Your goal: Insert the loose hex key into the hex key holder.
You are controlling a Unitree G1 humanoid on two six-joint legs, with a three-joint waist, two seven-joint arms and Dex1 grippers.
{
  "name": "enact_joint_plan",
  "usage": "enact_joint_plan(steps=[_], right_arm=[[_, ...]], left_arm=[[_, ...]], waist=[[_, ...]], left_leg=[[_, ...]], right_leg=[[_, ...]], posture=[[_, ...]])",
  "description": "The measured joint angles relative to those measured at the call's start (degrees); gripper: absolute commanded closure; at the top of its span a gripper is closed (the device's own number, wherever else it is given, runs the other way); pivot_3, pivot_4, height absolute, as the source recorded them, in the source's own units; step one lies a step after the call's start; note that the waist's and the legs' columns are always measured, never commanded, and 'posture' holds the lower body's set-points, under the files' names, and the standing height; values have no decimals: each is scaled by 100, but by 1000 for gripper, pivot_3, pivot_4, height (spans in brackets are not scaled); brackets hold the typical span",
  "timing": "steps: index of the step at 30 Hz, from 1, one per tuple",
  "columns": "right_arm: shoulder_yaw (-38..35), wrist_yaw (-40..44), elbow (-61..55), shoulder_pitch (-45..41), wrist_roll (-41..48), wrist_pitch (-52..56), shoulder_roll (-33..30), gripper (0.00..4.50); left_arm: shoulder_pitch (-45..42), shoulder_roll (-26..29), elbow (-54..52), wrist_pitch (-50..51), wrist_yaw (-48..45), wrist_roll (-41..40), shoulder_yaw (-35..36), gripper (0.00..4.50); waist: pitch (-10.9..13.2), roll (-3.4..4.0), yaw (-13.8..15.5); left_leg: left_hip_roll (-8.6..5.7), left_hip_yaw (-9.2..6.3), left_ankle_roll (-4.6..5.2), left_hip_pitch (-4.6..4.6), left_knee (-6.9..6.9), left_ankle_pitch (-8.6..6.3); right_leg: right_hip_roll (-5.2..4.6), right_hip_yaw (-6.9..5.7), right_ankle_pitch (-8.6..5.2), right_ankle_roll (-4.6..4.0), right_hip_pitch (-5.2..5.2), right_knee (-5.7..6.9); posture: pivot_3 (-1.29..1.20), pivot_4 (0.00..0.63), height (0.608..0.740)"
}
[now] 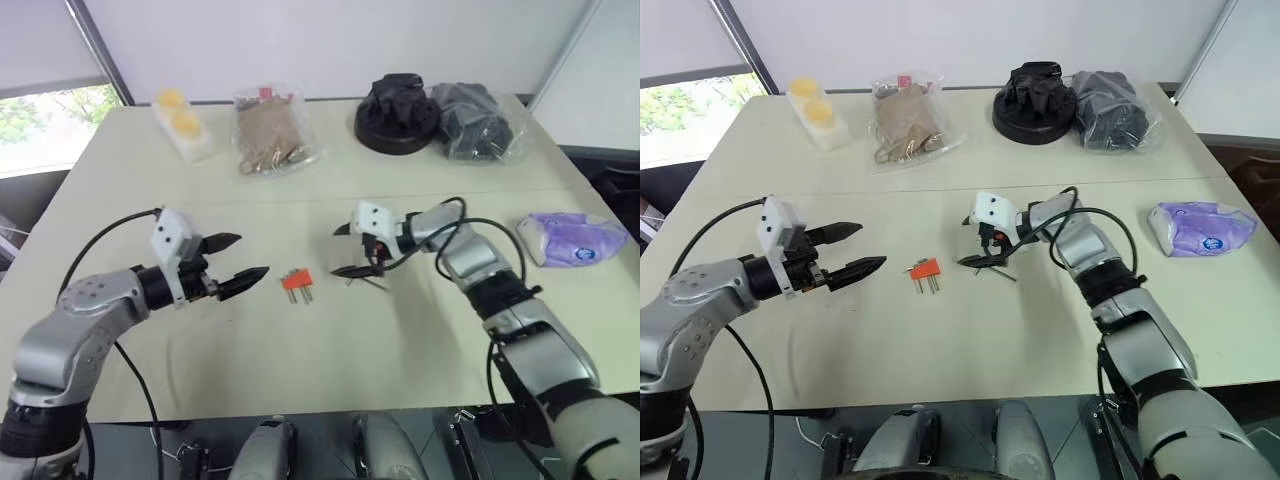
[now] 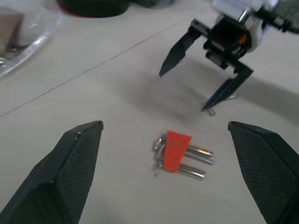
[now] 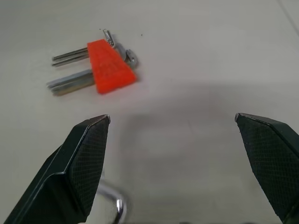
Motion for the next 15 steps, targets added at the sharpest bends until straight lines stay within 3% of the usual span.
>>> enact_joint_plan(steps=[15], right_arm=[[-7,306,1203,-373,-521,-1022,504,43]], left_arm=[[333,102,-383,220,322,-258,367,0]], waist=[[0,0,-48]], left_leg=[[3,-2,-3,2,-2,1]], right_leg=[[6,-1,0,0,-2,4]], posture=[[0,150,740]])
